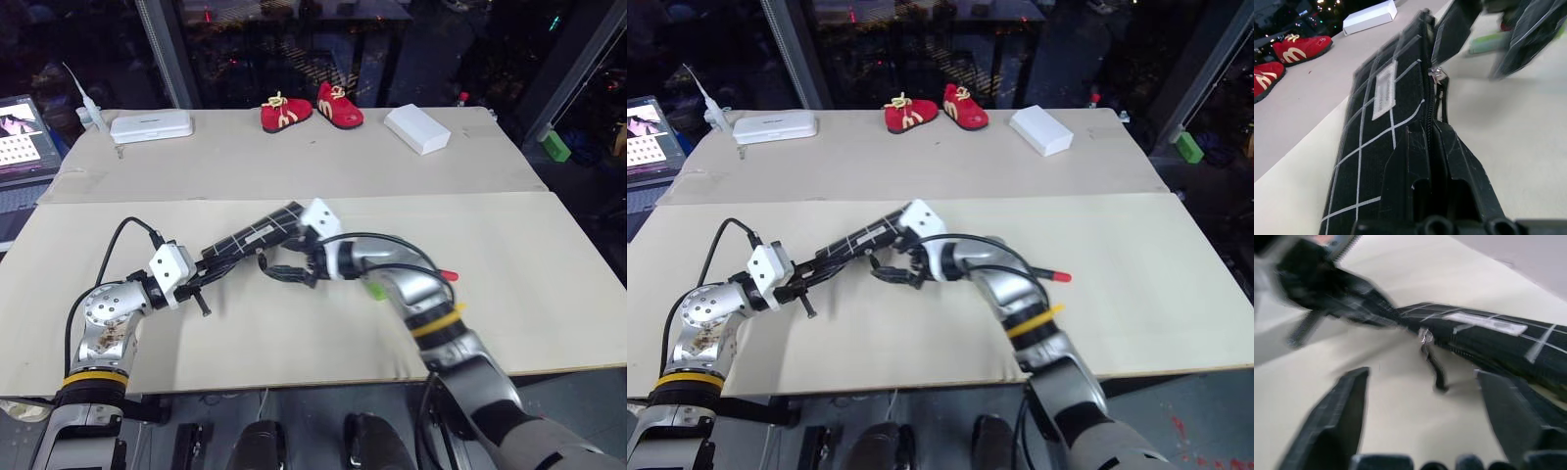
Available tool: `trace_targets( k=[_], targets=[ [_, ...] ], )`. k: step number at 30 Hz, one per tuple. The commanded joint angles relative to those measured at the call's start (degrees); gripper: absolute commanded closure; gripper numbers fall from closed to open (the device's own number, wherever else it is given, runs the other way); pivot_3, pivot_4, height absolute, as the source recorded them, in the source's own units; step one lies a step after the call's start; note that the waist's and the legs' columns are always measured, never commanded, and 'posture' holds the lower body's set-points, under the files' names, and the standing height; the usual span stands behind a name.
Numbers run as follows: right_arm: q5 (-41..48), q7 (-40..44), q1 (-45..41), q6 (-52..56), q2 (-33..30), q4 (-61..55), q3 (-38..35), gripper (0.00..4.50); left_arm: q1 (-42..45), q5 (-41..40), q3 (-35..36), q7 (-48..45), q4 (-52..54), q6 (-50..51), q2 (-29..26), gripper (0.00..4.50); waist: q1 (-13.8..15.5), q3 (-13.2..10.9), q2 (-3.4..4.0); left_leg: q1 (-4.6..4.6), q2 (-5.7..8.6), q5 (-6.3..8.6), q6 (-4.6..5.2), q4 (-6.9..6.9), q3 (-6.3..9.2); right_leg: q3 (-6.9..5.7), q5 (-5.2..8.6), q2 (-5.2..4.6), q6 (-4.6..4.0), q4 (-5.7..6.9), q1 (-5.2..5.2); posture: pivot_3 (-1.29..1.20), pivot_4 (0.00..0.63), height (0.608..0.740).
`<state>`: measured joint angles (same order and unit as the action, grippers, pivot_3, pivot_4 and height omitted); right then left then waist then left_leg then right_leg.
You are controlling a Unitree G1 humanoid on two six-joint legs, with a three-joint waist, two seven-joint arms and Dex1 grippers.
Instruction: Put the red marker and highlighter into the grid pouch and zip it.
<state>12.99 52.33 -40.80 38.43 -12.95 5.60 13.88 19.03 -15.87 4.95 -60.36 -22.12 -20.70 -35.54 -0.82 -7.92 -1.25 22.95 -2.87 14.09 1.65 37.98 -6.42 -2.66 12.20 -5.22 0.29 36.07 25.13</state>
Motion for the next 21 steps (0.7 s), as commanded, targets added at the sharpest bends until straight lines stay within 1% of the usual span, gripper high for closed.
trace_targets(
  k=[1,3,4,7,10,12,15,18,21],
  targets=[
    [8.66,6.44,8.01,6.07,-11.43,-17.53,-8.44,0.15,-0.85,-0.86,0.80,0.17,3.32,0.14,-0.35,4.50,0.28,0.00,0.00,0.00,0.00,0.01,0.01,0.01,0.01,-0.01,0.00,-0.01,0.00,-0.02,-0.01,0.00,0.150,0.740],
    [8.80,6.55,11.49,3.83,-17.72,-19.32,-13.48,0.15,-1.46,-1.09,1.00,0.31,4.25,0.52,-0.46,4.50,0.77,0.00,0.00,0.06,0.01,0.05,0.07,0.01,0.12,-0.07,0.01,-0.06,0.02,-0.18,-0.04,0.00,0.150,0.740],
    [6.93,5.54,12.51,-0.80,-20.52,-17.21,-15.75,0.15,-1.77,-1.24,1.13,0.38,4.76,0.78,-0.51,4.50,0.81,0.00,-0.01,0.01,0.02,0.09,0.14,0.01,0.09,-0.04,0.02,-0.08,0.03,-0.24,-0.06,0.00,0.150,0.740],
    [3.83,4.46,14.04,-8.60,-25.64,-11.17,-18.64,0.15,-2.18,-1.41,1.43,0.46,5.58,1.36,-0.49,4.50,0.02,-0.01,-0.02,-0.15,0.06,0.10,0.16,0.10,-0.04,0.09,0.01,-0.04,0.02,-0.30,-0.09,0.00,0.150,0.740],
    [3.01,6.37,15.07,-12.28,-29.58,-4.13,-20.00,0.15,-2.30,-1.53,1.61,0.51,6.16,1.87,-0.44,4.50,-0.19,-0.03,-0.04,-0.57,-0.02,0.07,0.10,0.01,-0.06,0.14,0.08,0.09,-0.02,-0.22,-0.37,0.00,0.150,0.740],
    [3.60,7.43,14.76,-13.32,-30.59,0.04,-20.41,0.15,-2.34,-1.56,1.64,0.55,6.66,2.27,-0.35,4.50,-0.26,-0.03,-0.05,-0.79,-0.02,0.07,0.09,-0.06,-0.08,0.18,0.12,0.10,-0.07,-0.22,-0.54,0.00,0.150,0.740],
    [2.73,8.61,13.24,-15.47,-30.98,5.92,-19.28,0.15,-2.21,-1.63,1.64,0.72,7.25,2.71,-0.19,4.50,-0.21,-0.03,-0.06,-0.77,0.00,0.07,0.09,-0.06,-0.08,0.24,0.11,0.08,-0.07,-0.23,-0.54,0.00,0.150,0.740],
    [2.13,9.54,11.33,-17.44,-30.24,10.45,-18.09,0.15,-1.95,-1.68,1.57,0.86,7.67,3.18,-0.06,4.50,-0.11,-0.03,-0.06,-0.74,0.04,0.07,0.10,-0.06,-0.09,0.28,0.11,0.03,-0.06,-0.27,-0.54,0.00,0.150,0.740],
    [0.00,9.55,7.75,-20.51,-28.34,17.71,-15.85,0.15,-1.39,-1.74,1.48,0.82,7.81,3.68,0.03,4.50,-0.19,-0.03,-0.06,-0.76,0.04,0.07,0.11,-0.05,-0.09,0.31,0.10,0.02,-0.04,-0.27,-0.54,0.00,0.150,0.740]
  ],
)
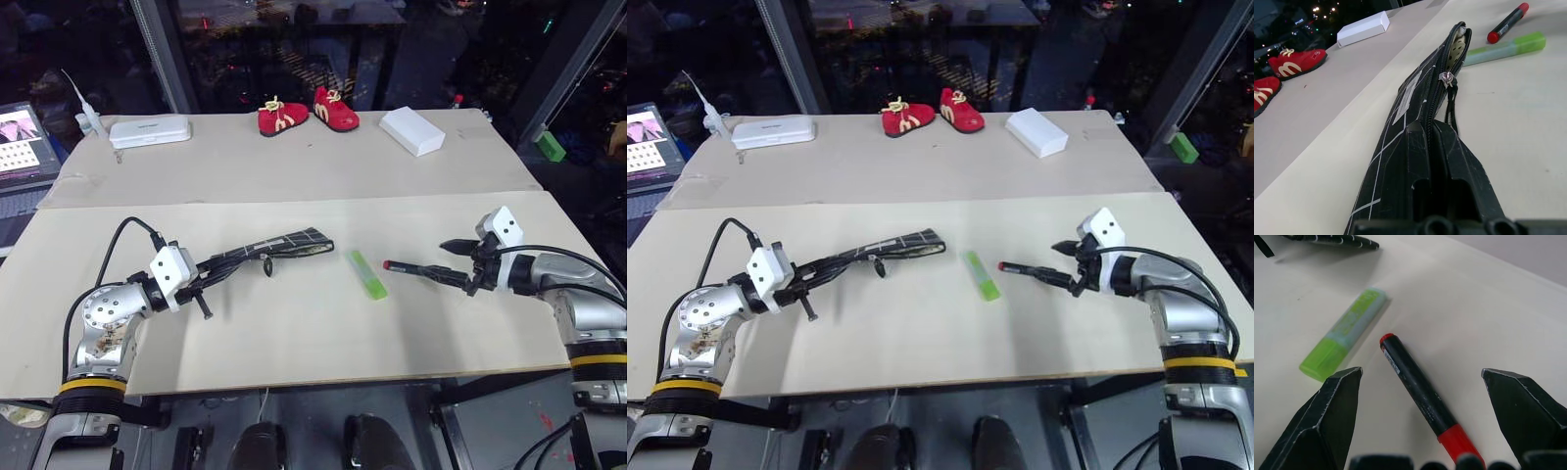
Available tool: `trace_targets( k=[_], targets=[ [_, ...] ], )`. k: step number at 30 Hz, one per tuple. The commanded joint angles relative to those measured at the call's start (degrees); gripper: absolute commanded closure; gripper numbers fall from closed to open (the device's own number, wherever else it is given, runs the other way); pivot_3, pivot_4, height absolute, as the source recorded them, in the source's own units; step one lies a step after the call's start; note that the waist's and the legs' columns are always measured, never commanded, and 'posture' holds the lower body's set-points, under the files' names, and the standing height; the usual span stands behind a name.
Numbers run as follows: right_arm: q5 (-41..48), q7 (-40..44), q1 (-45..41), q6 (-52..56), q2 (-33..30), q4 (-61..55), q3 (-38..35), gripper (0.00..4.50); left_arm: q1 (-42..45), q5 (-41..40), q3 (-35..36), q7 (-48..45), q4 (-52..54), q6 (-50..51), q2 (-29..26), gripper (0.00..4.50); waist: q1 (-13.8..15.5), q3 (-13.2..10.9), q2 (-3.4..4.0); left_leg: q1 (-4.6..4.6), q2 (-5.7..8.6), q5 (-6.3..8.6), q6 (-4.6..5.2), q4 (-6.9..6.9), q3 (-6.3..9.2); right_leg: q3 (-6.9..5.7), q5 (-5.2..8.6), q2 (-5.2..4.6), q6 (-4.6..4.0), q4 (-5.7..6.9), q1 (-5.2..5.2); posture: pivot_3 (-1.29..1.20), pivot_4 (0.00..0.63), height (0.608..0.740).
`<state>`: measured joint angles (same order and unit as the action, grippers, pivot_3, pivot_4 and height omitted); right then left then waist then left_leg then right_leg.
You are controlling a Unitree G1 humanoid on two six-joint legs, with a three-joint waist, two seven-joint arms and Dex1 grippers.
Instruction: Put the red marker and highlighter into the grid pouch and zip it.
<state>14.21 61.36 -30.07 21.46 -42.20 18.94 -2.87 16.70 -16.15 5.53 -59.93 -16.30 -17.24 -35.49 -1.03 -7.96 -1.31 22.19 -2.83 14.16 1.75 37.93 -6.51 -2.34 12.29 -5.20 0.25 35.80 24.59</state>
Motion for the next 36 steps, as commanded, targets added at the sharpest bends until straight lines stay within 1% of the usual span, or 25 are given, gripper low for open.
trace_targets(
  k=[1,6,13,15,16,18,19,20,22,24,25,26,30,33,36],
  targets=[
    [-1.79,0.58,-3.87,-4.50,1.35,6.27,1.43,0.15,1.06,-1.47,0.91,0.40,2.02,0.36,0.00,4.50,0.05,0.00,0.00,-0.01,0.00,0.00,0.00,0.00,0.00,0.00,0.00,0.01,0.00,0.00,0.00,0.00,0.150,0.740],
    [-4.37,1.51,-6.81,-8.33,2.63,15.20,3.57,0.15,1.24,-1.47,1.06,0.43,1.97,0.53,0.07,4.50,0.23,0.00,0.01,0.04,0.00,0.00,0.00,0.00,-0.05,-0.04,0.01,0.01,0.01,-0.01,0.00,0.00,0.150,0.740],
    [-6.37,3.08,-8.19,-11.30,3.58,22.22,5.11,0.15,0.71,-1.53,1.38,0.65,2.52,0.70,-0.04,4.50,0.29,0.00,0.01,0.06,0.00,0.01,0.02,0.00,-0.07,-0.03,0.01,-0.03,0.01,-0.03,0.00,0.00,0.150,0.740],
    [-7.46,1.77,-9.03,-11.61,3.87,24.60,5.29,0.65,0.70,-1.50,1.43,0.73,2.52,0.69,-0.06,4.50,0.28,0.00,0.01,0.02,-0.01,0.01,0.01,0.00,-0.06,-0.04,0.01,-0.01,0.01,-0.02,-0.03,0.00,0.150,0.740],
    [-7.85,1.76,-9.31,-11.97,3.86,25.65,5.38,0.82,0.74,-1.51,1.47,0.72,2.43,0.67,-0.10,4.50,0.27,0.00,0.01,-0.01,-0.01,0.01,0.01,0.00,-0.07,-0.04,0.01,-0.02,0.01,-0.01,-0.06,0.00,0.150,0.740],
    [-8.14,2.81,-9.20,-12.43,3.65,26.49,5.58,1.46,0.83,-1.48,1.53,0.70,2.26,0.57,-0.17,4.50,0.26,0.00,0.01,-0.06,-0.01,0.01,0.01,0.00,-0.07,-0.04,0.01,-0.02,0.01,-0.01,-0.11,0.00,0.150,0.740],
    [-8.06,3.18,-9.09,-12.33,3.61,26.61,5.46,1.89,0.94,-1.47,1.57,0.69,2.09,0.50,-0.19,4.50,0.25,0.00,0.01,-0.07,-0.01,0.01,0.01,0.00,-0.06,-0.04,0.01,-0.02,0.01,-0.02,-0.13,0.00,0.150,0.740],
    [-7.79,3.79,-8.80,-12.12,3.51,26.29,5.30,2.10,1.10,-1.42,1.61,0.76,1.84,0.41,-0.17,4.50,0.25,0.00,0.01,-0.07,-0.02,0.01,0.01,0.00,-0.06,-0.04,0.01,-0.01,0.01,-0.02,-0.14,0.00,0.150,0.740],
    [-7.55,4.40,-8.33,-12.02,3.35,25.71,5.07,2.90,1.31,-1.34,1.66,0.86,1.53,0.30,-0.12,4.50,0.26,0.00,0.01,-0.07,-0.02,0.01,0.01,0.00,-0.05,-0.05,0.01,-0.02,0.01,-0.02,-0.15,0.00,0.150,0.740],
    [-6.92,5.60,-7.48,-11.47,3.11,24.35,4.86,3.57,1.02,-1.40,1.62,0.92,2.07,0.51,-0.08,4.50,0.26,0.00,0.01,-0.08,-0.02,0.01,0.01,0.00,-0.05,-0.05,0.01,-0.02,0.01,-0.02,-0.15,0.00,0.150,0.740],
    [-6.53,6.32,-6.96,-11.03,2.99,23.54,4.73,3.81,0.81,-1.44,1.52,0.99,2.43,0.69,0.03,4.50,0.26,0.00,0.01,-0.08,-0.02,0.01,0.01,0.00,-0.05,-0.05,0.01,-0.02,0.01,-0.02,-0.16,0.00,0.150,0.740],
    [-6.12,6.95,-6.34,-10.64,2.88,22.64,4.52,3.90,0.59,-1.39,1.38,1.10,2.68,0.75,0.17,4.50,0.27,0.00,0.01,-0.09,-0.03,0.01,0.01,0.00,-0.04,-0.05,0.01,-0.01,0.01,-0.02,-0.18,0.00,0.150,0.740],
    [-4.77,6.43,-5.11,-9.39,2.93,19.76,3.03,3.90,0.31,-1.44,1.22,1.49,3.17,1.05,0.49,4.50,0.27,0.00,0.01,-0.11,-0.04,0.01,0.01,0.00,-0.02,-0.05,0.01,-0.04,0.01,-0.02,-0.20,0.00,0.150,0.740],
    [-0.08,2.01,-4.90,-9.28,5.21,11.00,-1.82,3.90,0.22,-1.38,1.24,1.58,3.23,1.15,0.62,4.50,0.20,0.00,0.01,-0.10,-0.04,0.01,0.01,0.00,0.00,-0.06,0.01,-0.04,0.01,-0.02,-0.19,0.00,0.150,0.740],
    [2.39,1.04,-3.96,-7.42,6.19,1.17,-2.53,3.90,0.08,-1.36,1.27,1.48,3.00,1.10,0.69,4.50,-0.09,-0.02,0.03,-0.10,-0.05,0.01,0.01,0.00,0.08,0.01,0.01,-0.02,0.01,0.04,-0.12,0.00,0.150,0.740]
  ],
)
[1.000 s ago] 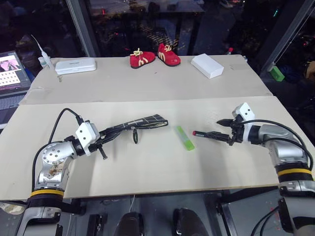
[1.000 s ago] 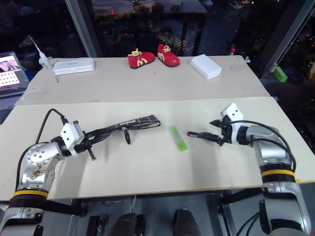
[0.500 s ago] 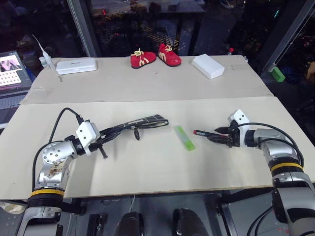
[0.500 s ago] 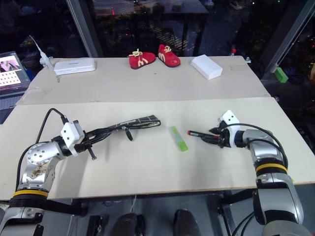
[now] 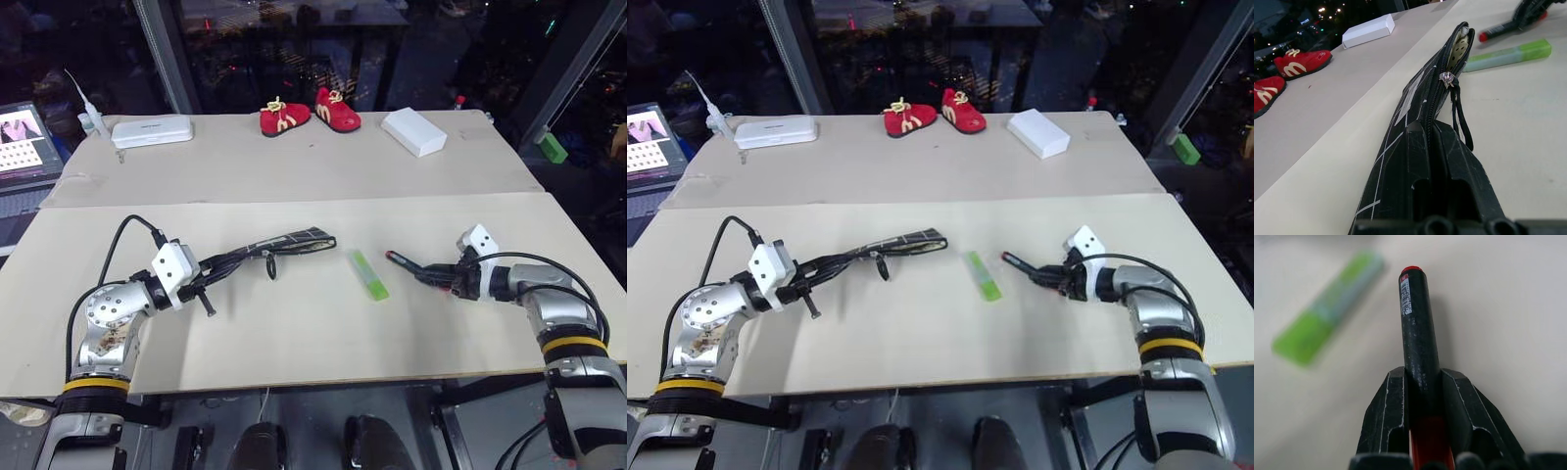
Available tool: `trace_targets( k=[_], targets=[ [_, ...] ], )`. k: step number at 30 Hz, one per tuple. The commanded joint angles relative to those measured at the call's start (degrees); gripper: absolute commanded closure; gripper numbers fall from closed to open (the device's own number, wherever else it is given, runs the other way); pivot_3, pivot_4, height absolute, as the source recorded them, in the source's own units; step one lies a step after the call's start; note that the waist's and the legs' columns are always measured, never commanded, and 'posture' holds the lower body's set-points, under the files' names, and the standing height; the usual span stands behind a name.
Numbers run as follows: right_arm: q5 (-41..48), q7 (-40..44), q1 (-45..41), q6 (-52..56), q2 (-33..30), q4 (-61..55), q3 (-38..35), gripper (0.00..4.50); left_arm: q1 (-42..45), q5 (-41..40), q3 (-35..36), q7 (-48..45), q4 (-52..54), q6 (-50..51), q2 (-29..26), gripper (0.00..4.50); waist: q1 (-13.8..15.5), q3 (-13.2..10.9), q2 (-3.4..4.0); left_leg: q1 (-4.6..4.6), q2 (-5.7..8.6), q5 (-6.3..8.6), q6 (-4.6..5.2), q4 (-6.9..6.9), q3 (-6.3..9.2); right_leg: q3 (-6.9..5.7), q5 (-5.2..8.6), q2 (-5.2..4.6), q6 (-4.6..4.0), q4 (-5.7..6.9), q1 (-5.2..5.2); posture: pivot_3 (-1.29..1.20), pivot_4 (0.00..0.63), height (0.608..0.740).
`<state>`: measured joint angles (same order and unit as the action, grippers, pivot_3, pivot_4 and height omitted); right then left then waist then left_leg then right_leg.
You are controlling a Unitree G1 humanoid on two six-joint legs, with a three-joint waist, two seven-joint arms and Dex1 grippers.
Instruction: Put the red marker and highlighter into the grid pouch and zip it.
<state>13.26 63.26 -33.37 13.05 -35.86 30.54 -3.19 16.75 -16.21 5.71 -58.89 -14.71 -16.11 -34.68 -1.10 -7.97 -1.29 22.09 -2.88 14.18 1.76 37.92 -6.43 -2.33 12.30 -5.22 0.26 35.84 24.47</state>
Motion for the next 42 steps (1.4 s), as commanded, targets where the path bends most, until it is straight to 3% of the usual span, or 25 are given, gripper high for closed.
trace_targets(
  k=[1,5,10,15,34,42],
  targets=[
    [3.54,-0.52,0.14,1.35,-0.28,-14.29,-1.39,3.90,-0.07,-1.26,1.07,0.39,1.27,-0.15,-0.07,4.50,-0.01,0.00,0.01,0.00,0.00,0.00,0.00,0.00,0.02,0.00,0.00,0.00,0.00,0.01,0.01,0.00,0.150,0.740],
    [2.85,1.47,2.90,1.26,-1.54,-26.86,2.37,3.90,-0.07,-1.24,1.11,0.23,0.83,-0.34,0.09,4.50,0.35,0.00,0.01,0.03,-0.03,0.01,0.01,0.00,0.05,-0.07,0.01,0.00,0.01,-0.02,0.01,0.00,0.150,0.740],
    [-6.33,-1.24,0.57,-0.37,-2.79,-36.27,10.85,3.90,-0.28,-1.16,0.94,-0.11,0.45,-0.88,0.33,4.50,0.44,-0.01,0.01,0.06,0.01,0.02,0.02,0.00,0.04,-0.07,0.01,-0.08,0.02,-0.04,0.01,0.00,0.150,0.740],
    [-12.63,-4.74,-2.27,-1.91,-2.00,-34.14,15.41,3.90,-0.25,-1.06,0.77,-0.51,-0.06,-1.16,0.58,4.50,0.38,-0.01,0.01,0.05,0.04,0.02,0.02,0.01,0.00,-0.08,0.01,-0.02,0.01,-0.04,0.03,0.00,0.150,0.740],
    [-16.76,-5.08,-6.82,-5.04,1.19,-26.37,19.35,3.90,0.41,-0.61,0.23,-1.56,-1.79,-2.51,1.54,4.50,0.31,-0.01,0.01,0.15,0.03,0.02,0.02,0.01,-0.08,-0.14,0.01,-0.01,0.00,-0.06,0.09,0.00,0.150,0.740],
    [-23.97,-9.01,-12.93,-5.49,7.18,-18.37,25.04,3.90,0.26,-0.43,-0.01,-1.66,-2.17,-3.20,1.75,4.50,0.05,-0.01,0.01,0.15,0.01,0.01,0.02,0.01,-0.09,-0.14,0.01,0.02,0.00,-0.02,0.13,0.00,0.150,0.740]
  ],
)
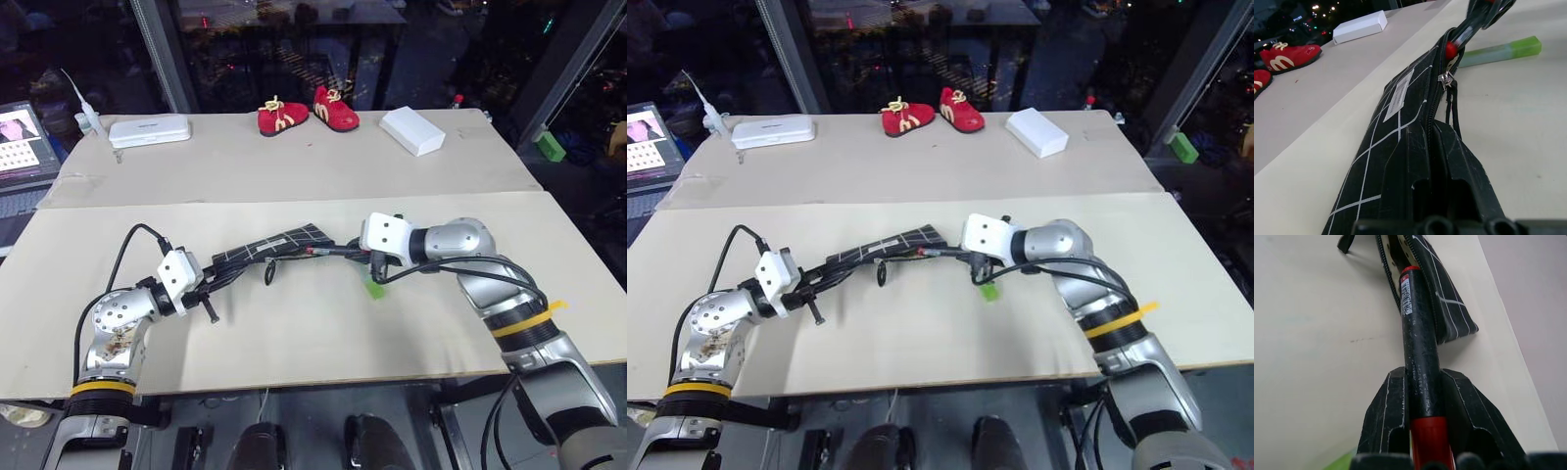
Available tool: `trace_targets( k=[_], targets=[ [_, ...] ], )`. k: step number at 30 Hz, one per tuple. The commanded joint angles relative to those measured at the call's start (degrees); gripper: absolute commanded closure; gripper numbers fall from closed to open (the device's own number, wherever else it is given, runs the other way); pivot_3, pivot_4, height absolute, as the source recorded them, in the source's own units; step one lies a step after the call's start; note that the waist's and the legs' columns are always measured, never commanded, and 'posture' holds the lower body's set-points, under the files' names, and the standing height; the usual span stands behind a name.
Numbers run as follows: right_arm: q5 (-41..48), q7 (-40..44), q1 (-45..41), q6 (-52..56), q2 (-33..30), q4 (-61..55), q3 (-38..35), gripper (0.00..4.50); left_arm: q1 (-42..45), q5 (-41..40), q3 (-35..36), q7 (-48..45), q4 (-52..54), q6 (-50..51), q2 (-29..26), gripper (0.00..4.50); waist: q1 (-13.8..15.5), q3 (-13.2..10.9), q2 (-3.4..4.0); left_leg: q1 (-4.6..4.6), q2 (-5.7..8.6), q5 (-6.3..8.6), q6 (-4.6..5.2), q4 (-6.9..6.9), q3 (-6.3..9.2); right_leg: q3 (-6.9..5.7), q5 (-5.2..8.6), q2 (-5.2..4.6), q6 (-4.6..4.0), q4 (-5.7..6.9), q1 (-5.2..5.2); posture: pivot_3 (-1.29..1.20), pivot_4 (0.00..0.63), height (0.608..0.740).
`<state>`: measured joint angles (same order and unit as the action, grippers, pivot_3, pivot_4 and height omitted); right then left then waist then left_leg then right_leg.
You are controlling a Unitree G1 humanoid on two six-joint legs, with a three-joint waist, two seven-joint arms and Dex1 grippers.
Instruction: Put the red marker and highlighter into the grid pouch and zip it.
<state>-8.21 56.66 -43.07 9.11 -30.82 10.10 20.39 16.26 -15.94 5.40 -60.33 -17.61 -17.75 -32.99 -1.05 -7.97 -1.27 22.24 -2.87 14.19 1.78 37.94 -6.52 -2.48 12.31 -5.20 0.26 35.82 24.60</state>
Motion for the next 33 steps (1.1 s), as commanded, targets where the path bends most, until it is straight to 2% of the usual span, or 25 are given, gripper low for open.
trace_targets(
  k=[1,8,20,22,23,27,30,33],
  targets=[
    [-3.27,-3.01,-4.05,-2.03,3.20,3.13,2.14,3.90,0.72,-0.71,0.29,-0.20,0.75,-1.63,0.08,4.50,-0.07,0.00,0.00,0.01,0.00,0.00,0.00,0.00,-0.01,0.01,0.00,0.00,0.00,0.02,0.03,0.00,0.150,0.740],
    [-8.94,-7.82,-8.68,-7.21,11.34,9.06,7.23,3.90,0.41,-1.00,0.87,-0.30,0.96,-1.75,-0.71,4.50,-0.04,0.00,0.00,0.20,0.01,-0.03,-0.04,0.00,-0.08,0.04,-0.01,-0.01,-0.01,0.09,0.28,0.00,0.150,0.740],
    [-9.74,-8.31,-8.41,-15.74,16.88,11.67,8.89,3.90,0.46,-1.18,1.14,-0.09,1.34,-1.68,-1.21,4.50,0.03,0.00,0.01,0.41,0.01,-0.08,-0.12,0.01,-0.09,0.00,-0.01,-0.01,-0.01,0.15,0.47,0.00,0.150,0.740],
    [-7.77,-6.82,-7.31,-13.71,16.76,10.81,7.56,2.90,0.40,-1.21,1.13,-0.08,1.47,-1.66,-1.15,4.50,0.03,0.01,0.01,0.41,0.01,-0.09,-0.13,0.01,-0.09,0.00,-0.01,-0.01,-0.01,0.15,0.47,0.00,0.150,0.740],
    [-7.21,-6.55,-7.05,-13.21,16.62,10.54,6.98,2.70,0.37,-1.22,1.12,-0.09,1.51,-1.65,-1.14,4.50,0.03,0.01,0.01,0.40,0.01,-0.09,-0.13,0.01,-0.08,0.00,-0.01,-0.01,-0.01,0.15,0.47,0.00,0.150,0.740],
    [-5.84,-7.83,-7.22,-11.33,15.76,10.73,3.75,1.29,0.35,-1.27,1.10,-0.11,1.61,-1.54,-1.12,4.50,0.02,0.01,0.01,0.40,0.01,-0.09,-0.13,0.01,-0.09,0.00,-0.01,-0.01,-0.02,0.16,0.47,0.00,0.150,0.740],
    [-3.16,-5.07,-6.11,-10.91,12.96,8.86,1.44,1.29,0.20,-1.19,1.01,0.03,1.79,-1.57,-1.01,4.50,0.04,0.01,0.01,0.40,0.00,-0.09,-0.13,0.00,-0.08,0.00,-0.02,-0.01,-0.02,0.16,0.47,0.00,0.150,0.740],
    [4.33,0.71,-3.08,-6.50,9.11,2.82,-3.01,1.29,0.12,-1.19,0.92,0.20,2.11,-1.48,-0.90,4.50,0.29,0.00,0.01,0.42,0.01,-0.09,-0.13,0.01,-0.05,-0.02,-0.01,-0.02,-0.02,0.14,0.46,0.00,0.150,0.740]
  ],
)
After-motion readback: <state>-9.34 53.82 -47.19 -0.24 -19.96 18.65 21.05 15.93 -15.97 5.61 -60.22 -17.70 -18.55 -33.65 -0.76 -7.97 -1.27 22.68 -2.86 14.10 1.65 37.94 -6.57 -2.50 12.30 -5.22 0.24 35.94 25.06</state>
